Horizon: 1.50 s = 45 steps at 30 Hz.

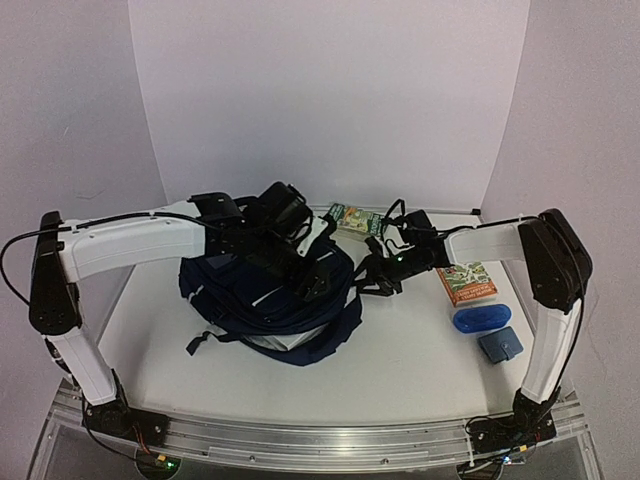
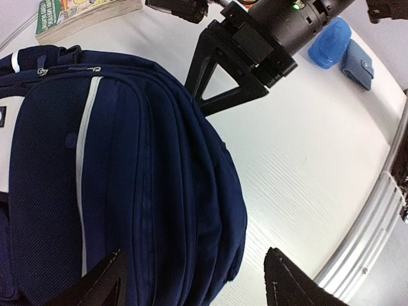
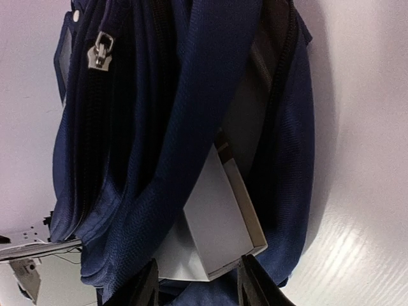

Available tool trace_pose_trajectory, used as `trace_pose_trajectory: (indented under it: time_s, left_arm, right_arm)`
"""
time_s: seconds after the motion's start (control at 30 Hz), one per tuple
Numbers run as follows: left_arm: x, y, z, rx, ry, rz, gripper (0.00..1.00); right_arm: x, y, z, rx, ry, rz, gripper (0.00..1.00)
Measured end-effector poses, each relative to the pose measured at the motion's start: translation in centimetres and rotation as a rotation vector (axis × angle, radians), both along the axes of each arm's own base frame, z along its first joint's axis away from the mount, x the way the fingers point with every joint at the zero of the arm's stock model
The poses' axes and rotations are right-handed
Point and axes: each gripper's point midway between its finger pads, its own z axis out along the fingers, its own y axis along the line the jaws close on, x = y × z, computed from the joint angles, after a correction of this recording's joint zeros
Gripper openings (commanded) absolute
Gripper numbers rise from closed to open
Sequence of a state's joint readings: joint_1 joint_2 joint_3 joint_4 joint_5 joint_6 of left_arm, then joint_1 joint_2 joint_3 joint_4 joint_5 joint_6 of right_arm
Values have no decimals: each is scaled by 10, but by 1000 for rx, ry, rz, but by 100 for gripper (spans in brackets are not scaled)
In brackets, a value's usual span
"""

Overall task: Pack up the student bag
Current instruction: Adjust the book in the student bag.

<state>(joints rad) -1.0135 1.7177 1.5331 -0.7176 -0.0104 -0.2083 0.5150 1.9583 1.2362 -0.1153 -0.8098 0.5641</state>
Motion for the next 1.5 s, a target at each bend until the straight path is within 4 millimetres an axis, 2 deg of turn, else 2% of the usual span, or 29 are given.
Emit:
trace_pose_trajectory:
  time_s: [0.1,0.17,0.27,0.4,0.53,0.6,0.8,1.0,1.2,1.27,1.3,1.43,1.5]
  left_arm:
    - [10,-12,-16,31,-44,17,72]
    - [15,-15,-29,69,-72,24,68]
    - [18,-21,-38,105,-116,4,60]
    - [-2,-40,-35,111,-170,-91,49]
    - [-20,-74,-33,102,-204,-178,48]
    - [-23,-88,-40,106,-207,-200,48]
    - [-13,-105,-72,168,-193,-195,45]
    - [2,-111,-100,230,-179,-158,47]
    - [20,-95,-108,259,-146,-70,47]
    - [28,-89,-108,260,-139,-35,48]
    - [31,-87,-108,258,-136,-20,49]
    - [37,-82,-109,262,-135,16,50]
    - [39,-78,-110,271,-134,33,52]
  right_arm:
    - [-5,6,4,62,35,1,44]
    - [-9,8,4,87,54,3,50]
    - [-11,0,6,107,67,-10,57]
    - [-3,-30,12,127,65,-74,50]
    - [17,-56,8,102,32,-156,45]
    - [22,-60,5,87,22,-175,44]
    - [23,-51,-22,53,56,-161,44]
    - [12,-37,-57,21,124,-122,45]
    - [10,-16,-58,56,104,-76,45]
    - [10,-11,-58,73,101,-71,40]
    - [11,-9,-58,81,100,-69,35]
    - [12,-5,-63,100,108,-73,3]
    - [12,-3,-64,111,119,-75,0]
